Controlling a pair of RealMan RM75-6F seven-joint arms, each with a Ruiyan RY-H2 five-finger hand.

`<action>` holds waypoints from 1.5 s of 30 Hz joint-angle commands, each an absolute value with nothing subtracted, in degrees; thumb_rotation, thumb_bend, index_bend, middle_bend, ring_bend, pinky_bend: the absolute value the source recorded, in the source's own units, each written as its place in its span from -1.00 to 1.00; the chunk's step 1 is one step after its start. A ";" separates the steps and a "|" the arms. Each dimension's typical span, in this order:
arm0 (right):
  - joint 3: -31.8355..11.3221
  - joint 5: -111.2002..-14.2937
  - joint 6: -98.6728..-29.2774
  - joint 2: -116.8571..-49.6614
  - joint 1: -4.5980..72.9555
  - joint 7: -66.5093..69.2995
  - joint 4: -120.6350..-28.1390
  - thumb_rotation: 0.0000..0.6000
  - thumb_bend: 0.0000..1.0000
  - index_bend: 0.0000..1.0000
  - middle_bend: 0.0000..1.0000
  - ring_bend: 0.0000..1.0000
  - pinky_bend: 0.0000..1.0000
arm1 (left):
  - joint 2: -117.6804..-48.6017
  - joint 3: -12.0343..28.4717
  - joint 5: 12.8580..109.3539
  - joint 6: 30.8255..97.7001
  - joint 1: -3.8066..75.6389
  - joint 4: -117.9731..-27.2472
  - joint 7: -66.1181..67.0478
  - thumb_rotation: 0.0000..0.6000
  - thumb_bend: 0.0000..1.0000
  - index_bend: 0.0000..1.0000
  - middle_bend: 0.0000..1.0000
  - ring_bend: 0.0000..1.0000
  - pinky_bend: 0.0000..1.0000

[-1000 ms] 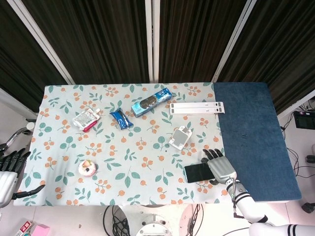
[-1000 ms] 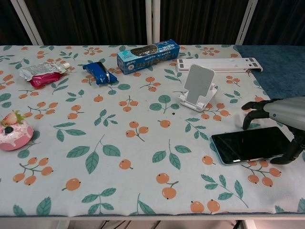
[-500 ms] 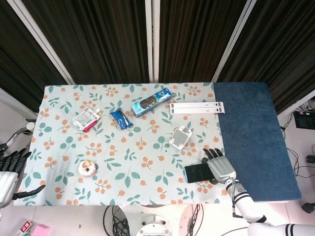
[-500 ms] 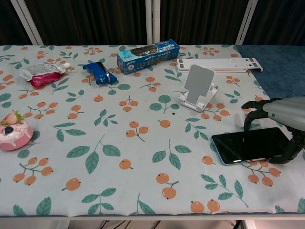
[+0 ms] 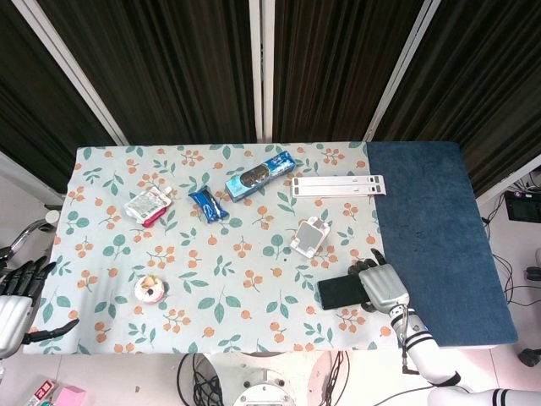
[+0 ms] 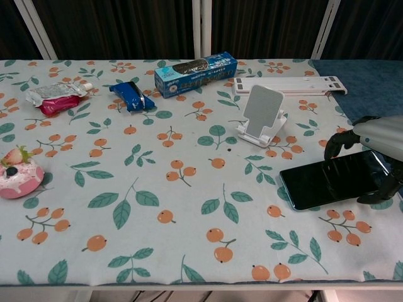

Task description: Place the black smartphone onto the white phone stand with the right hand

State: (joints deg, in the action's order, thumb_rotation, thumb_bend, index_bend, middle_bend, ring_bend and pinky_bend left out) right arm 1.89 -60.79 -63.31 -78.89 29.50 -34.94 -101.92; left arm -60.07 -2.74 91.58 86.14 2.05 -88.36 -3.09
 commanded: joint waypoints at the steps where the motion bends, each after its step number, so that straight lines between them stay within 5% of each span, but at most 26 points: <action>1: 1.80 -61.11 -63.69 -79.01 29.33 -35.07 -101.74 1.00 -0.65 0.28 -0.36 -0.34 -1.00 | -60.06 -2.76 91.53 86.16 2.00 -88.31 -3.13 -0.31 -1.00 -0.90 -0.99 -1.00 -0.76; 11: 1.39 -65.93 -67.40 -76.42 28.02 -34.41 -103.79 1.00 -0.65 0.31 -0.19 -0.15 -1.00 | -60.01 -2.76 91.55 86.44 1.83 -88.23 -3.22 -0.31 -1.00 -0.90 -0.99 -1.00 -0.76; 19: -0.50 -80.01 -74.22 -66.63 28.00 -35.50 -110.24 1.00 -0.65 0.32 -0.19 -0.15 -0.99 | -59.60 -2.50 91.71 87.19 1.70 -88.48 -3.40 -0.30 -1.00 -0.90 -0.99 -1.00 -0.76; 24: -3.63 -84.17 -74.24 -60.60 30.81 -48.26 -113.92 1.00 -0.65 0.30 -0.18 -0.15 -0.94 | -59.58 -2.54 91.78 87.17 1.69 -88.34 -3.63 -0.29 -1.00 -0.90 -0.99 -1.00 -0.76; 34: -9.70 -65.58 -64.63 -57.86 41.81 -80.45 -123.98 1.00 -0.65 0.27 -0.19 -0.15 -0.79 | -58.62 -2.64 90.94 85.43 2.22 -88.95 -5.70 -0.29 -1.00 -0.90 -0.99 -1.00 -0.76; 45: -10.38 -40.95 -67.39 -66.93 58.03 -104.64 -122.37 1.00 -0.65 0.25 -0.18 -0.15 -0.73 | -57.96 -2.49 90.52 84.86 2.54 -88.89 -7.81 -0.31 -1.00 -0.90 -0.99 -1.00 -0.76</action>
